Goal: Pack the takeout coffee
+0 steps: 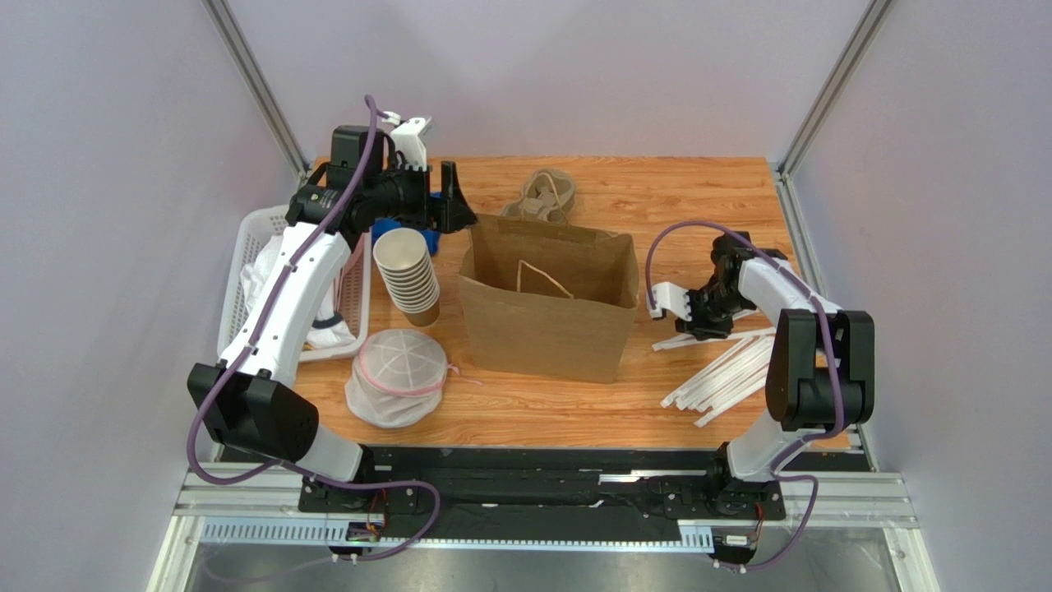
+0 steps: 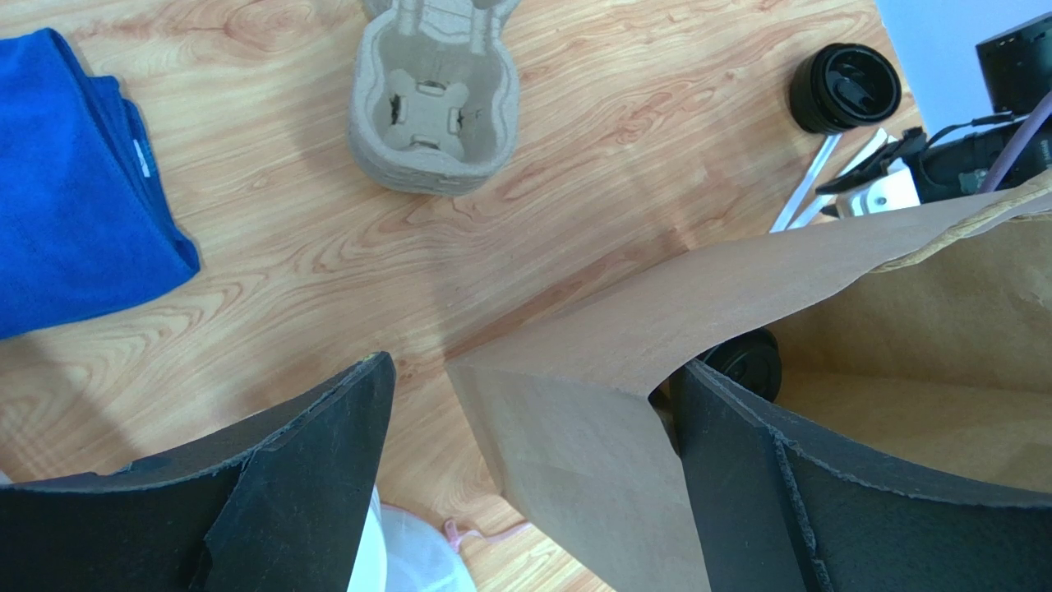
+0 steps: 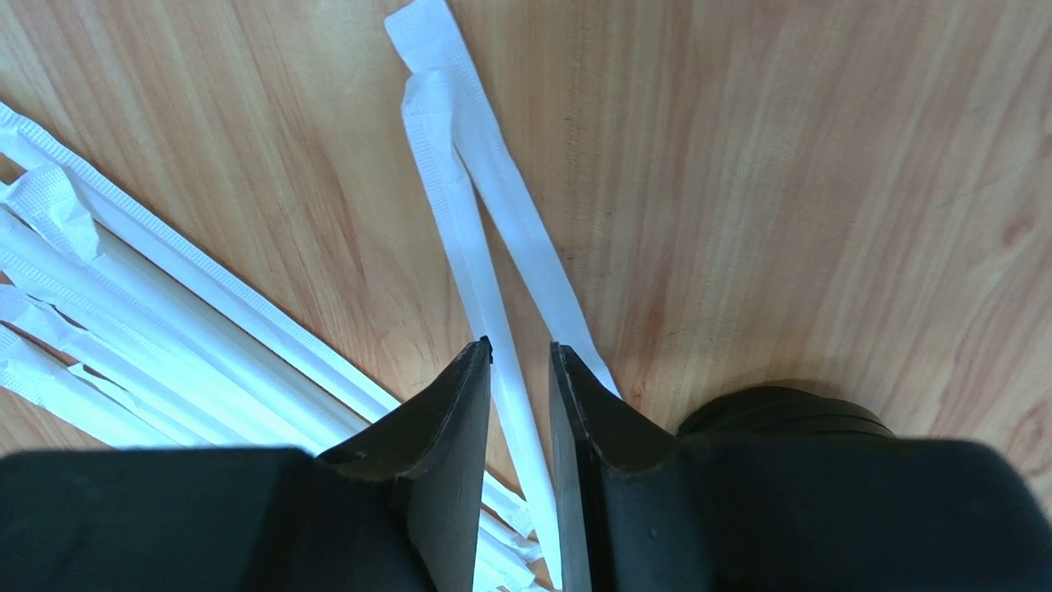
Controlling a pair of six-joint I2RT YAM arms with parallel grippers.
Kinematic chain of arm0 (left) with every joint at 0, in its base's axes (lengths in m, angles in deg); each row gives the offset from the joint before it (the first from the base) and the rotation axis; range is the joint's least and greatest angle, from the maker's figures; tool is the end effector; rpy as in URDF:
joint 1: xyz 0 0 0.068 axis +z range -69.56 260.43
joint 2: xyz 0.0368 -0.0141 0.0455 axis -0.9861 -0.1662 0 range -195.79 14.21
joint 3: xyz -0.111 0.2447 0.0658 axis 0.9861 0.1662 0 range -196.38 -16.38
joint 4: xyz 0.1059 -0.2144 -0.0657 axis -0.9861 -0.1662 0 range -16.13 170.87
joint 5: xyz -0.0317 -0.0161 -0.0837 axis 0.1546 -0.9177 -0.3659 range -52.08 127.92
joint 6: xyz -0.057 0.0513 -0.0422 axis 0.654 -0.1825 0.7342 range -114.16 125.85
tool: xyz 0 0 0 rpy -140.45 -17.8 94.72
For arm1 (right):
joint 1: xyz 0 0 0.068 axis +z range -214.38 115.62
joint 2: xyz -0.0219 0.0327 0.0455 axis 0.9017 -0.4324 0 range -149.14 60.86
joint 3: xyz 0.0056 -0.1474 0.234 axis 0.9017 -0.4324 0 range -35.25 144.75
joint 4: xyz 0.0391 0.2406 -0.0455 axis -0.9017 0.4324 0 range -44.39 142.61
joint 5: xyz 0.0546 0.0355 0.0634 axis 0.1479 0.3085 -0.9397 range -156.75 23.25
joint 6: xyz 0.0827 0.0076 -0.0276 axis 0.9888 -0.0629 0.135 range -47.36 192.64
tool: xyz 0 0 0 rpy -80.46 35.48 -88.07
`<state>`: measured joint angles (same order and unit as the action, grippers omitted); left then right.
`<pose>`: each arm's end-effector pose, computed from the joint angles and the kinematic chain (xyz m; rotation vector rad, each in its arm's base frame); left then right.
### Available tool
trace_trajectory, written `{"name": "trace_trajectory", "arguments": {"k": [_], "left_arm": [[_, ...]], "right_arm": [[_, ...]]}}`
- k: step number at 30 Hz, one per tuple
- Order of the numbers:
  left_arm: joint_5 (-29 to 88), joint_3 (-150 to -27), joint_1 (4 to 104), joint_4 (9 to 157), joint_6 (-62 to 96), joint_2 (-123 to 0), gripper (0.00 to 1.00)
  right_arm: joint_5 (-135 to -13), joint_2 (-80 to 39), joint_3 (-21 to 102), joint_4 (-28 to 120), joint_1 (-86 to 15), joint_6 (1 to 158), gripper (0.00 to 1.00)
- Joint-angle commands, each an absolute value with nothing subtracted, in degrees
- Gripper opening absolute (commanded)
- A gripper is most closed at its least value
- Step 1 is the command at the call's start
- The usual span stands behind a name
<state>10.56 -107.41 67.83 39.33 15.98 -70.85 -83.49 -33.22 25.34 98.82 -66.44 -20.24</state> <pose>0.3205 -0.1082 0.3810 0.3216 2.1854 -0.7452 0.2737 0.0125 0.1556 -2.0589 2.0126 0.2250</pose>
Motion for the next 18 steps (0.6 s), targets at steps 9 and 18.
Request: {"name": "trace_trajectory", "arguments": {"k": [9, 18], "left_arm": [[10.67, -107.97, 68.22, 37.72, 15.16, -70.26, 0.9], [10.5, -107.7, 68.22, 37.02, 14.37, -69.91, 0.9]], "right_arm": [[-81.35, -35.28, 20.82, 92.28, -66.58, -21.67, 0.31], [-81.87, -34.77, 19.42, 89.73, -66.66, -21.66, 0.11]]}}
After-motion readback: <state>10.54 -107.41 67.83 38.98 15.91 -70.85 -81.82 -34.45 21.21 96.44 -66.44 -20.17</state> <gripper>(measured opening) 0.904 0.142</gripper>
